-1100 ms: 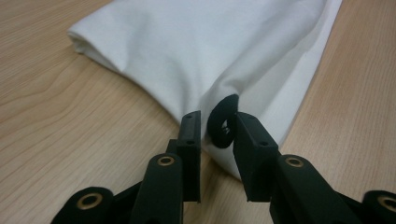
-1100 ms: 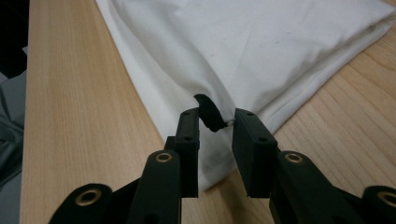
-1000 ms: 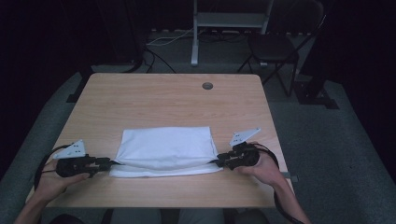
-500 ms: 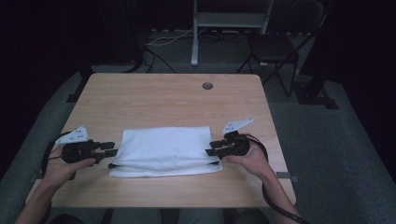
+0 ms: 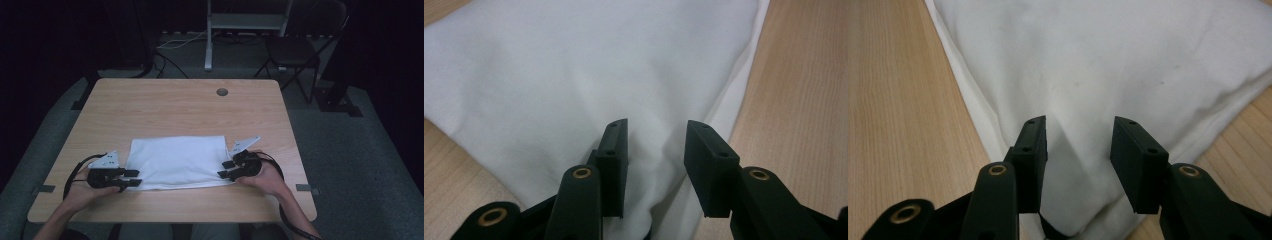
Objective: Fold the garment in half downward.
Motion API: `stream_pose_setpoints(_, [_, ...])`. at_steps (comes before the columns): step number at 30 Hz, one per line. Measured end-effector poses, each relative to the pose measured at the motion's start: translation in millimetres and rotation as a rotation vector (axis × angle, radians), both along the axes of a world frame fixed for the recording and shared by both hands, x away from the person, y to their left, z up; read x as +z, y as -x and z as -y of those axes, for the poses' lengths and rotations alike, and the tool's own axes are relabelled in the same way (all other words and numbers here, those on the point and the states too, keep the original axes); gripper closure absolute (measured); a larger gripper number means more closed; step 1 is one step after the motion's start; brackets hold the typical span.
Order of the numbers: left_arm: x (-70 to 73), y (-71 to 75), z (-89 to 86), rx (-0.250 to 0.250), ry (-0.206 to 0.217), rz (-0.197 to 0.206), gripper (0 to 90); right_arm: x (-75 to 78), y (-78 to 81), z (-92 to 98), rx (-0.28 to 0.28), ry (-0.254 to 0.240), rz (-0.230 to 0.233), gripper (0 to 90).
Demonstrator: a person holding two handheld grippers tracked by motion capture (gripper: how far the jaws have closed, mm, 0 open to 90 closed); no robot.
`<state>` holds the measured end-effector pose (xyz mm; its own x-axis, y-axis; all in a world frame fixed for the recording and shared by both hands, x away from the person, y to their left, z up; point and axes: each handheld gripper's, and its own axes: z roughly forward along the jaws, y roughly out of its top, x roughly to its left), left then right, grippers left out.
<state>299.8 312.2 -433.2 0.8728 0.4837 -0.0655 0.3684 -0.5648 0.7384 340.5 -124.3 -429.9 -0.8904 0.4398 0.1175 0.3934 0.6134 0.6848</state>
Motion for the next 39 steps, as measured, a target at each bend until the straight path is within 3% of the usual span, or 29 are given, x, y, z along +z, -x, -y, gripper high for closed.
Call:
stream_pose_setpoints(6, [0.0, 4.1, 0.6, 0.001, -0.005, 0.004, 60.5, 2.1, 5.0, 2.7, 0.005, 0.037, 0.017, 57.2])
stream_pose_setpoints(13, [-0.5, 6.1, 5.9, 0.001, -0.014, 0.013, 56.9, -0.3, 4.2, 9.9, -0.015, 0.011, 0.01, 57.8])
stream_pose_setpoints(18, [1.3, -0.5, 11.6, 0.009, -0.058, 0.041, 57.1, -0.8, -1.2, 9.1, -0.055, 0.008, 0.013, 57.5])
stream_pose_setpoints(22, [4.1, -5.4, 11.4, 0.011, -0.052, 0.037, 54.8, 2.7, -3.8, 8.6, -0.087, 0.041, 0.023, 52.9])
stream_pose_setpoints(27, [10.6, -1.4, 6.7, 0.011, 0.02, 0.024, 54.0, 5.9, -0.3, 11.9, -0.108, 0.067, 0.026, 51.8])
stream_pose_setpoints(34, [3.3, 7.7, 11.4, -0.021, -0.033, 0.007, 54.1, 1.6, 3.7, 16.3, -0.126, 0.053, 0.034, 51.5])
stream_pose_setpoints(39, [0.4, 5.3, 10.1, 0.008, -0.022, 0.001, 54.5, 0.1, 5.0, 16.6, -0.149, 0.044, 0.041, 51.5])
